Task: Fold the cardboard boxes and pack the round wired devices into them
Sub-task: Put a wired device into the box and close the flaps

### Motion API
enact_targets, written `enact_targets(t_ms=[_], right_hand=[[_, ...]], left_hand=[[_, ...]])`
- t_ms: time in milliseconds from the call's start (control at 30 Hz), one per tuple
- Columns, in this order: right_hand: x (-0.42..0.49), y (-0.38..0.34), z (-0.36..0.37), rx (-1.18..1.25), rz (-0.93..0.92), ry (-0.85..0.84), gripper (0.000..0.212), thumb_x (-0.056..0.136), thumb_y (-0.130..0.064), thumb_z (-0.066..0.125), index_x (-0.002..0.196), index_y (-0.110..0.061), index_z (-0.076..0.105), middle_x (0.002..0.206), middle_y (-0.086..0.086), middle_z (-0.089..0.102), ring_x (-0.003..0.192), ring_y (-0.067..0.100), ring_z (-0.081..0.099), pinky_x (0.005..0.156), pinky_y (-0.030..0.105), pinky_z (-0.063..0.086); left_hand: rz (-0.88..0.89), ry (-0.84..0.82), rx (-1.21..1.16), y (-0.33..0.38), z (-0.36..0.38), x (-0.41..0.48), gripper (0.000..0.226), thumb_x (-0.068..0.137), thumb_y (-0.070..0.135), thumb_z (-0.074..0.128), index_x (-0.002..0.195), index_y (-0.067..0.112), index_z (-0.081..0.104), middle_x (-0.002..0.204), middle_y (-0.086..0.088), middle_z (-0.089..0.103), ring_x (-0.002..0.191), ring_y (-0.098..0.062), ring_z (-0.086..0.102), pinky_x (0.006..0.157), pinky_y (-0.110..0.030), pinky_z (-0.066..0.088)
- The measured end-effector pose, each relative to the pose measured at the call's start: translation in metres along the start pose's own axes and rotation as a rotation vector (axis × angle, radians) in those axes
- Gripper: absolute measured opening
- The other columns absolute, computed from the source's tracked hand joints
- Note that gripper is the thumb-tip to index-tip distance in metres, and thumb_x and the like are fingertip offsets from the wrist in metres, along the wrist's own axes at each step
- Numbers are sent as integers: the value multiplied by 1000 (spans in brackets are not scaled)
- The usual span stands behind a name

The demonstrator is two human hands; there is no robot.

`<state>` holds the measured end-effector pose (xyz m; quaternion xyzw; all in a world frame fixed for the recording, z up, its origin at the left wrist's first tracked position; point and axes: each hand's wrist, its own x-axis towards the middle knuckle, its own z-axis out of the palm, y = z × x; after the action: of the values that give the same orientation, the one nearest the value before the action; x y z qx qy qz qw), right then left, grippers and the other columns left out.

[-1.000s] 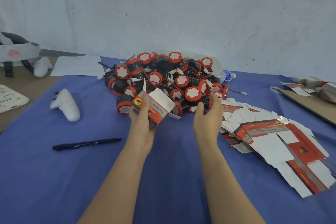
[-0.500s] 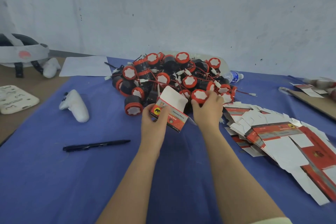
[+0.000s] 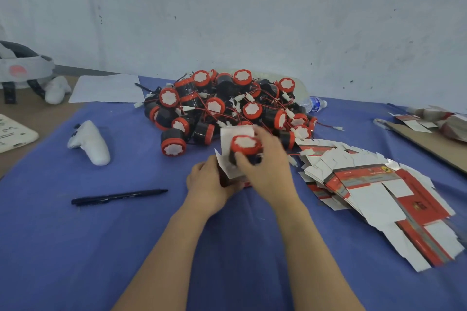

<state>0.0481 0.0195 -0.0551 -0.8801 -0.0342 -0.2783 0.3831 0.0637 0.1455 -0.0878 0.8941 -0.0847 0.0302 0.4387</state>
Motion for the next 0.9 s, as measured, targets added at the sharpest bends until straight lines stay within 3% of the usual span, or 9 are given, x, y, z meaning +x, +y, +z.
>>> enact_targets(t_ms=[100,367,433,533,633,700,767,833,900], right_hand=[[-4,8,8,-89,18,-172,62,83,-33,69,139,-21,43,134,0,43,116,16,49,81,13,33],[-2,7,11,-202,74,-193,43,83,-45,67,113,-19,54,107,-5,46,89,11,43,74,23,34],[-2,7,12,-246,63,-183,32,84,-47,65,95,-19,55,95,-6,51,90,14,46,86,29,35],[1,10,7,-321,79,-220,26,95,-38,51,83,-17,62,90,-5,59,119,18,46,114,47,15],[1,10,4,-335,76,-249,30,97,-22,42,76,-17,62,87,-2,60,128,20,42,117,48,6],[1,10,3,-309,49,-281,30,96,-19,42,85,-15,70,87,-5,61,111,16,50,117,47,9],[1,9,1,-308,-10,-214,28,94,-17,45,84,-14,71,83,-6,58,89,13,48,111,41,24],[4,10,-6,-340,-19,28,24,93,-13,47,81,-15,69,87,0,59,89,20,47,93,28,33],[6,11,-20,-415,92,246,27,94,-14,45,95,-18,71,105,5,64,101,27,46,84,26,27]], left_hand=[[0,-40,7,-3,-5,0,48,80,39,74,119,26,48,115,1,64,106,-25,58,92,-44,48],[8,-111,6,1,-8,1,34,88,34,64,119,26,52,114,-2,66,109,-26,58,96,-44,45],[-20,-150,-7,2,-9,1,21,89,35,59,106,25,54,110,-4,65,108,-27,56,99,-45,43],[-78,-213,-208,5,-10,-1,43,78,43,45,114,23,59,117,-4,63,117,-26,51,106,-45,38],[-113,-155,-293,8,-5,1,44,85,48,40,120,28,56,124,-2,60,120,-25,49,107,-44,37],[-120,-4,-220,8,2,1,38,93,46,49,123,21,53,122,-4,62,116,-26,54,101,-45,43],[-144,116,-156,9,7,0,42,89,46,58,119,17,51,117,-5,63,111,-28,57,96,-44,47],[-158,129,-154,9,8,0,41,85,46,64,112,20,49,115,-3,63,110,-28,57,94,-43,48],[-168,103,-159,8,7,2,37,84,44,65,109,24,46,115,-1,62,112,-27,56,95,-43,48]])
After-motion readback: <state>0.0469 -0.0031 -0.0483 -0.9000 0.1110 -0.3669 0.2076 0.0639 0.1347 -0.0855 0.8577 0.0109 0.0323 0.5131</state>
